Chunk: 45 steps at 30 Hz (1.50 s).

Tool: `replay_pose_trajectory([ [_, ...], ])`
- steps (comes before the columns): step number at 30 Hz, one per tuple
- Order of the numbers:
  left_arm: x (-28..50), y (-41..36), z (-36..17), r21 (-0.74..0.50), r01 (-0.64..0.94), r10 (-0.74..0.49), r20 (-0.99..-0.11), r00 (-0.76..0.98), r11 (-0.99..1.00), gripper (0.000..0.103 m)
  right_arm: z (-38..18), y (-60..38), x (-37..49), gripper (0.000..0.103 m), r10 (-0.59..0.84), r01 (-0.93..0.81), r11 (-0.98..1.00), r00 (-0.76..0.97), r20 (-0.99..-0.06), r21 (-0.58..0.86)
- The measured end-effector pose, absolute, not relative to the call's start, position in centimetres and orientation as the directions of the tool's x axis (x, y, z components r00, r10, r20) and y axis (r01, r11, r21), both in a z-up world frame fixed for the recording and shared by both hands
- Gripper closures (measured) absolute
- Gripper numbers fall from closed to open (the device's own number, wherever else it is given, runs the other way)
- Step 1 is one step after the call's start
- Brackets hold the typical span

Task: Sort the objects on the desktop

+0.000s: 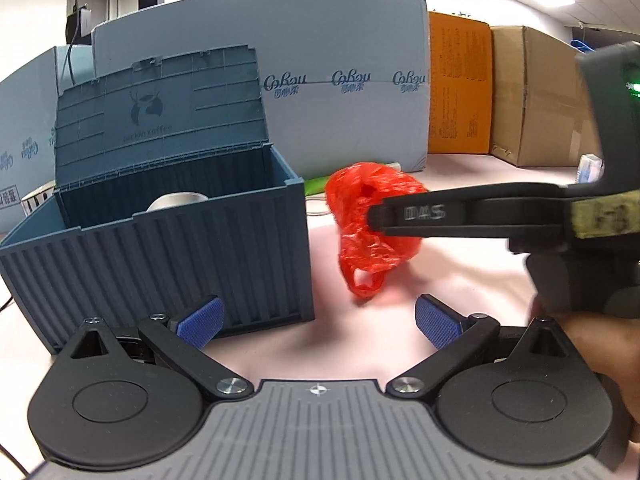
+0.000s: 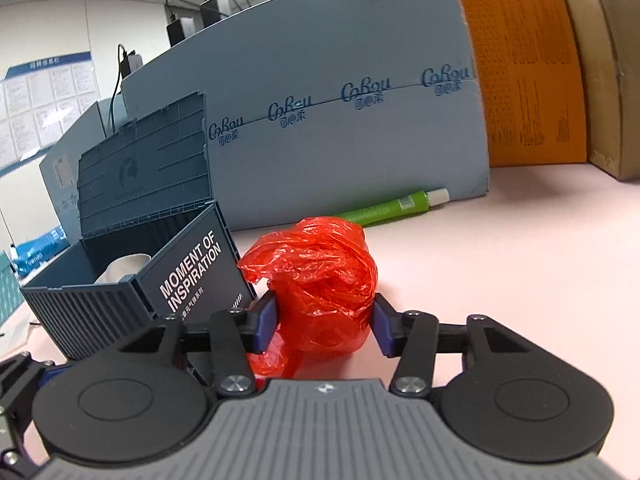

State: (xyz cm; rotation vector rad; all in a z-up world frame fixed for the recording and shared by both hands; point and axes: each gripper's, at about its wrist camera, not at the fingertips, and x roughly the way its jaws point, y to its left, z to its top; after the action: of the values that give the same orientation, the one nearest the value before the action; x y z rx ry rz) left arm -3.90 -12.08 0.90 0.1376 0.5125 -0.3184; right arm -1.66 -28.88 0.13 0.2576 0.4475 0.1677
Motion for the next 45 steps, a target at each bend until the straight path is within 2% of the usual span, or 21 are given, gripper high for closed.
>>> replay_pose_trajectory([
  [6, -4.0, -11.7, 0.8, 0.018, 0.355, -0.3, -0.496, 0.815, 0.935, 0.001, 0.1, -30.8, -4.2, 0.055, 0.238, -0.101, 0.936, 0.887, -0.395, 0.336],
  [14, -5.9, -10.2, 1.4, -0.045, 0.422, -0.404, -0.4, 0.823, 0.905, 0.001, 0.1, -33.1, -8.3, 0.055, 0.33, -0.19, 0.914, 0.862, -0.385, 0.359],
  [27, -6.4, -9.3, 1.7, -0.074, 0.397, -0.396, -0.359, 0.845, 0.915, 0.001, 0.4, -34.7, -11.1, 0.053, 0.54, -0.407, 0.833, 0.746, -0.389, 0.374],
  [30, -6.3, -9.4, 1.6, -0.068, 0.391, -0.388, -0.366, 0.846, 0.918, 0.001, 0.5, -34.8, -11.4, 0.044, 0.519, -0.388, 0.845, 0.763, -0.385, 0.368],
  [32, -6.2, -9.6, 1.6, -0.06, 0.394, -0.386, -0.377, 0.842, 0.917, 0.001, 0.5, -34.9, -11.6, 0.024, 0.484, -0.356, 0.862, 0.788, -0.38, 0.36],
  [35, -5.9, -10.1, 1.4, -0.043, 0.403, -0.385, -0.407, 0.829, 0.914, 0.001, 0.7, -34.9, -12.0, 0.006, 0.482, -0.364, 0.862, 0.805, -0.346, 0.354],
  [45, -6.4, -10.0, 1.4, -0.046, 0.433, -0.412, -0.41, 0.813, 0.9, 0.001, 0.8, -35.3, -12.3, 0.004, 0.511, -0.395, 0.843, 0.799, -0.317, 0.364],
])
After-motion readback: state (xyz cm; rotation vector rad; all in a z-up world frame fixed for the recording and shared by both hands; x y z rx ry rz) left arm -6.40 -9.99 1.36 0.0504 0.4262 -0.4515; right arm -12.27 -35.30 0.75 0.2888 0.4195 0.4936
